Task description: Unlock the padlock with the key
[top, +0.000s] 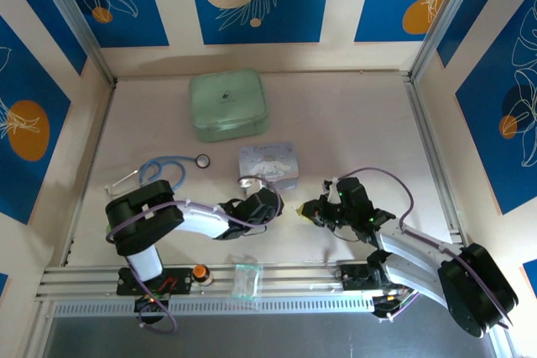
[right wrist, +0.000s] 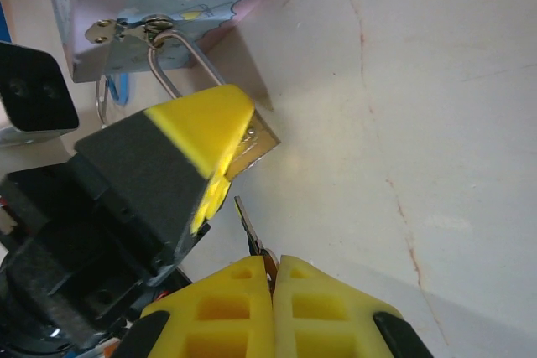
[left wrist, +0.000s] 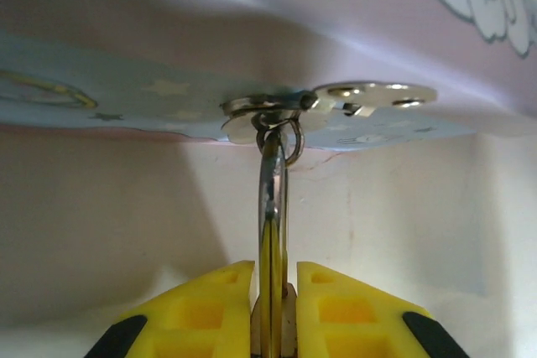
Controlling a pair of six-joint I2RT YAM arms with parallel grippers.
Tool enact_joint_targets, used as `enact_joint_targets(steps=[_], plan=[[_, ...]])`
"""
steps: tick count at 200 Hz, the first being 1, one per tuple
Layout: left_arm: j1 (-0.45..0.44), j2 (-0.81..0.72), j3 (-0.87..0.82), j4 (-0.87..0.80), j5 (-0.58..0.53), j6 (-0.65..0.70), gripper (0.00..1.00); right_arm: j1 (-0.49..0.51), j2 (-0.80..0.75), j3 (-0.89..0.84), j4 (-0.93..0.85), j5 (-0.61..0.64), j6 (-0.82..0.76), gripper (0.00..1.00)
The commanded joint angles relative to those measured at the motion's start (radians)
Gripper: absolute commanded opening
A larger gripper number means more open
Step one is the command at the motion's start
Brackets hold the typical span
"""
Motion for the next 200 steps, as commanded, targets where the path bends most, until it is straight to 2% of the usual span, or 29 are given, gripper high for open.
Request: enact_joint_targets(steps=[1, 34, 84, 126, 200], plan=[[-0.010, 0.025, -0.046, 0.102, 0.020, -0.152, 0.10, -0.011, 0.050, -0.037, 0.151, -0.029, 0.030, 0.00], [-0.010, 0.042, -0.088, 0.202, 0.015, -0.236, 0.09, -0.026, 0.121, -0.058, 0.255, -0.068, 0.066, 0.00], [-0.011, -0.003, -0.108, 0.193, -0.011, -0.276, 0.09, -0.046, 0.182, -0.056, 0.294, -0.115, 0.100, 0.00], [-0.010, 0.000, -0.131, 0.240, -0.017, -0.342, 0.08, -0.068, 0.318, -0.080, 0.494, -0.181, 0.185, 0.00], [-0.013, -0.001, -0.132, 0.234, -0.046, -0.406, 0.05, -0.085, 0.303, -0.083, 0.467, -0.231, 0.174, 0.00]])
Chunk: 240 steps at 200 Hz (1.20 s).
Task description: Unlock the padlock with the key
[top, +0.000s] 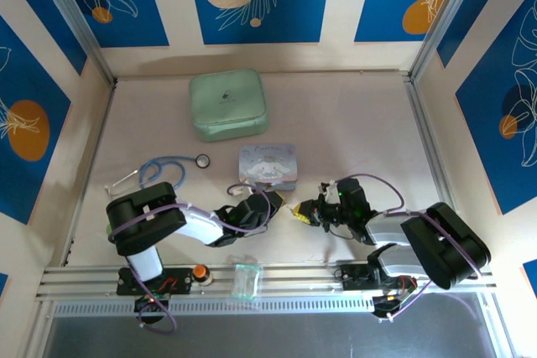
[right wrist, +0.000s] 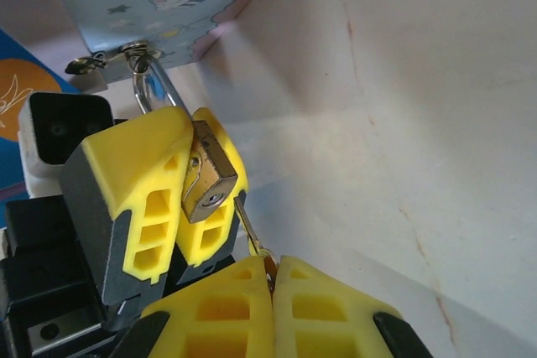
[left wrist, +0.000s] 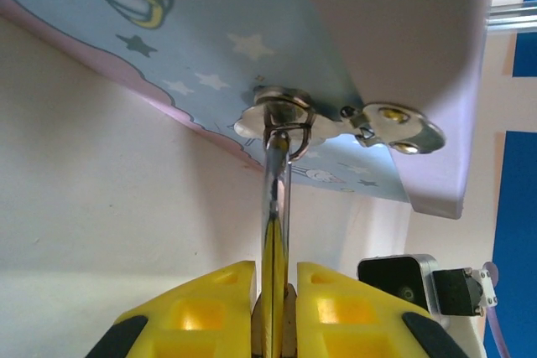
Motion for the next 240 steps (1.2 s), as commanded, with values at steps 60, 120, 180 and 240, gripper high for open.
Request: enact_joint_targets(steps=[60, 120, 180, 240], plan=[[-0.005, 0.034, -0.027, 0.015, -0.011, -0.089, 0.05, -0.017, -0.020, 0.002, 0.008, -0.090, -0.007, 0.00], [-0.005, 0.047, -0.021, 0.024, -0.005, -0.084, 0.05, -0.016, -0.016, 0.007, 0.020, -0.070, 0.003, 0.00], [-0.012, 0.055, -0.023, 0.044, 0.001, -0.095, 0.05, -0.013, 0.036, 0.019, 0.077, -0.062, 0.026, 0.00], [-0.018, 0.057, -0.024, 0.054, 0.004, -0.109, 0.05, -0.006, 0.093, -0.002, 0.218, -0.055, 0.073, 0.00]])
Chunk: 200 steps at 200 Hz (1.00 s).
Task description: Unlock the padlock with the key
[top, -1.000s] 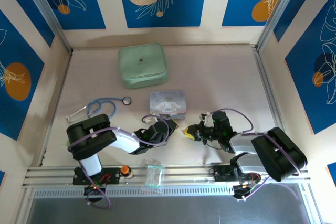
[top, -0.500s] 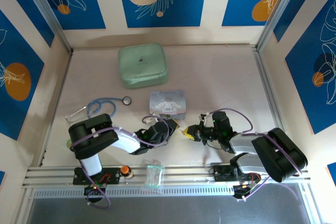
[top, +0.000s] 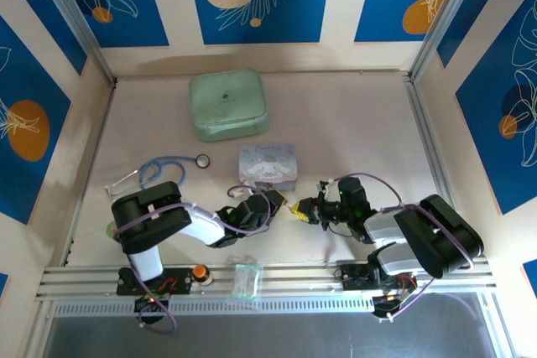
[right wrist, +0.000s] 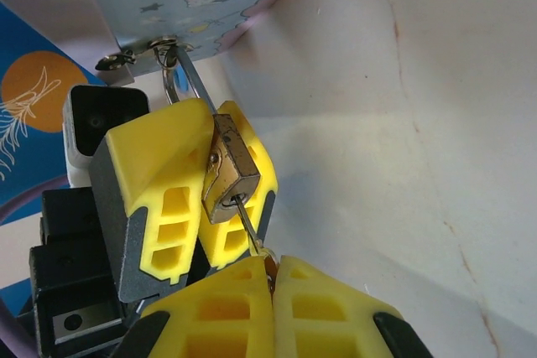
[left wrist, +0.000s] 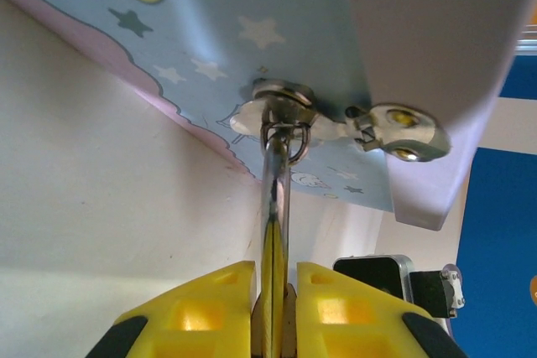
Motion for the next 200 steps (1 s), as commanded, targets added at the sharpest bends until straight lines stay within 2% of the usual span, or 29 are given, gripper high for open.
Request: enact_joint_targets(steps=[1, 42, 76, 98, 200], plan=[[-0.014, 0.021, -0.022, -0.029, 0.011, -0.037, 0.05, 0.007, 0.009, 0.000, 0.074, 0.000, 0.021, 0.00], [-0.021, 0.032, -0.020, 0.008, 0.026, -0.050, 0.05, 0.016, -0.009, 0.004, 0.036, 0.028, 0.012, 0.00], [-0.037, 0.043, -0.008, 0.057, 0.037, -0.065, 0.04, 0.035, 0.005, 0.017, 0.092, 0.047, 0.040, 0.00], [-0.038, 0.040, -0.016, 0.058, 0.035, -0.068, 0.00, 0.032, 0.005, 0.023, 0.072, 0.055, 0.029, 0.00], [-0.093, 0.061, 0.025, 0.066, 0.059, -0.068, 0.00, 0.066, 0.088, 0.100, 0.108, 0.100, 0.037, 0.00]])
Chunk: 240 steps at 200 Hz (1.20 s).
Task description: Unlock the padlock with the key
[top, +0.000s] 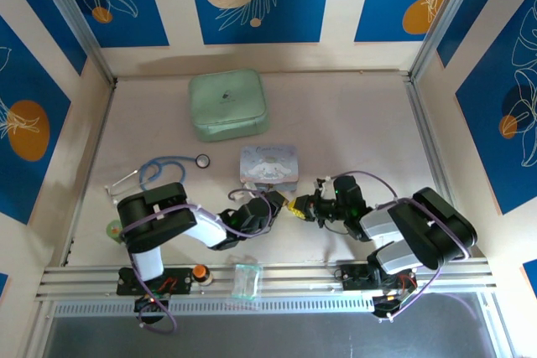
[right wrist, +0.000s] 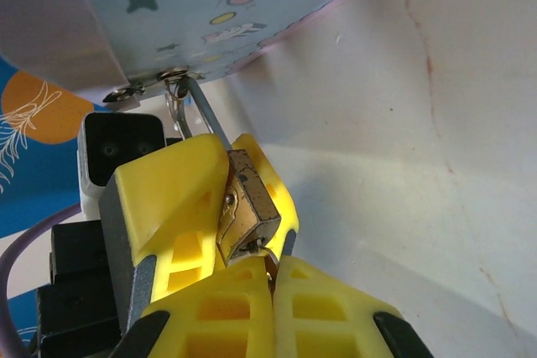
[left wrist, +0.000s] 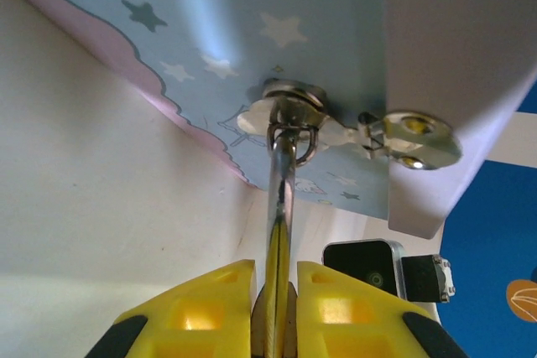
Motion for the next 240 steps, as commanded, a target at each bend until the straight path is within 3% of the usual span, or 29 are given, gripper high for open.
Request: enact_joint_targets(steps=[1, 69, 161, 169, 181, 187, 240], plan=[[-0.065, 0.028, 0.030, 0.002, 0.101, -0.019, 0.00, 0.016, 0.026, 0.065, 0.060, 0.038, 0.004, 0.00], [-0.070, 0.026, -0.001, 0.026, 0.072, -0.030, 0.00, 0.045, 0.095, 0.064, 0.116, 0.058, 0.018, 0.00], [-0.069, -0.009, -0.004, -0.024, 0.044, 0.001, 0.00, 0.062, 0.062, 0.065, 0.036, 0.079, -0.019, 0.00], [-0.066, -0.021, -0.007, -0.048, 0.032, 0.013, 0.00, 0.067, 0.043, 0.062, 0.009, 0.083, -0.052, 0.10], [-0.054, -0.038, -0.015, -0.108, 0.024, 0.014, 0.00, 0.077, -0.005, 0.079, -0.136, 0.092, -0.118, 0.40], [-0.050, -0.041, -0.024, -0.114, 0.020, 0.009, 0.00, 0.085, -0.035, 0.092, -0.229, 0.107, -0.153, 0.49], [-0.038, -0.004, -0.051, -0.056, 0.023, -0.006, 0.00, 0.092, -0.337, 0.062, -0.671, 0.284, -0.338, 0.53]])
